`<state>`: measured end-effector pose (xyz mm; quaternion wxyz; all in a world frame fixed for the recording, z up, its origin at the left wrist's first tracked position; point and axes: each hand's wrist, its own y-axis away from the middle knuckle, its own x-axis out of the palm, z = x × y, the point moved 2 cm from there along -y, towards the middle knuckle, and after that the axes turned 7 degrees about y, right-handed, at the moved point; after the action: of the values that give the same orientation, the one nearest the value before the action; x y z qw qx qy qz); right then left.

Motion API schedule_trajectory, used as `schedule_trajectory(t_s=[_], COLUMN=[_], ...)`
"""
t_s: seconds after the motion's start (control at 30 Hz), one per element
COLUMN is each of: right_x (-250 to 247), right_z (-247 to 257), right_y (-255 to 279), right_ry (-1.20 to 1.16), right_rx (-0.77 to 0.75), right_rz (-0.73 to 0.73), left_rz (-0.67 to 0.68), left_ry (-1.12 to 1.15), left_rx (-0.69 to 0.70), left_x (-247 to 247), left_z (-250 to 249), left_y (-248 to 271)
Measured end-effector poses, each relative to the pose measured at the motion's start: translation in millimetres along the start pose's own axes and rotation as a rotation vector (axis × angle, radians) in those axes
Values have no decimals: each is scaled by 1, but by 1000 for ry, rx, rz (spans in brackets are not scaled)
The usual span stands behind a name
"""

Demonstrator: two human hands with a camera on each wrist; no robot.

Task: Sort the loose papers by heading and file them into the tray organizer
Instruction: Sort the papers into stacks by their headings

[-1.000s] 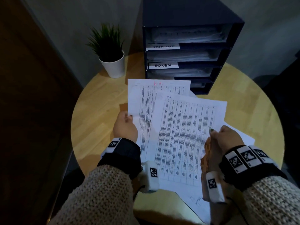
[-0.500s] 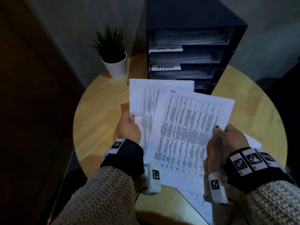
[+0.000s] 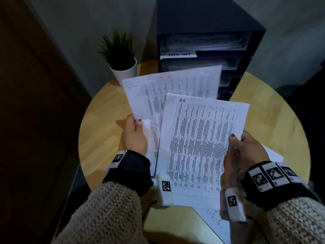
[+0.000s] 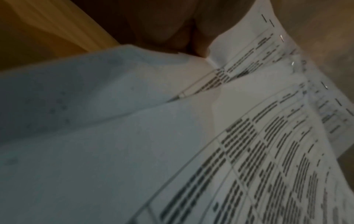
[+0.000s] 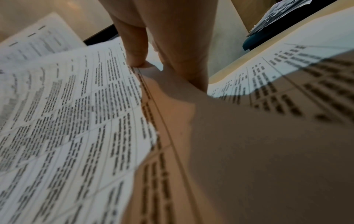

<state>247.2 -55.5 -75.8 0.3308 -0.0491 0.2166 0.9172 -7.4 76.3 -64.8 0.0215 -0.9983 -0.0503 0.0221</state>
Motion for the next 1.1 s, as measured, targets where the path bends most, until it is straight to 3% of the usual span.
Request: schedule_trajectory(t_s=[0.13,0.33,0.63,0.77,0.87,0.97,1.1], right_x=[-3,-4,4,10,8,10,13], right_z=[1,-2,-15,-12,-6,-5,-8], right_y=[2,-4,-12,-9,-4,1,0], right_ry=[-13,-40,17,123,234,335,336], right_rx=[-27,-60,0,-4,-2,6,38], right_rz=[-28,-54,-63,-25,-6,102,140], left_rz=[150,393,375,448,280,95,-25], left_ry=[-42,-208,102,-217,-323,-264,-266], left_rx=[23,-51,-208,-153,-165,-178,-181], left_x=[11,21,27,27,20,6,-14], left_z=[4,6,-8,-2,5,1,-2], left_y=[7,22,32,38,29,14,0])
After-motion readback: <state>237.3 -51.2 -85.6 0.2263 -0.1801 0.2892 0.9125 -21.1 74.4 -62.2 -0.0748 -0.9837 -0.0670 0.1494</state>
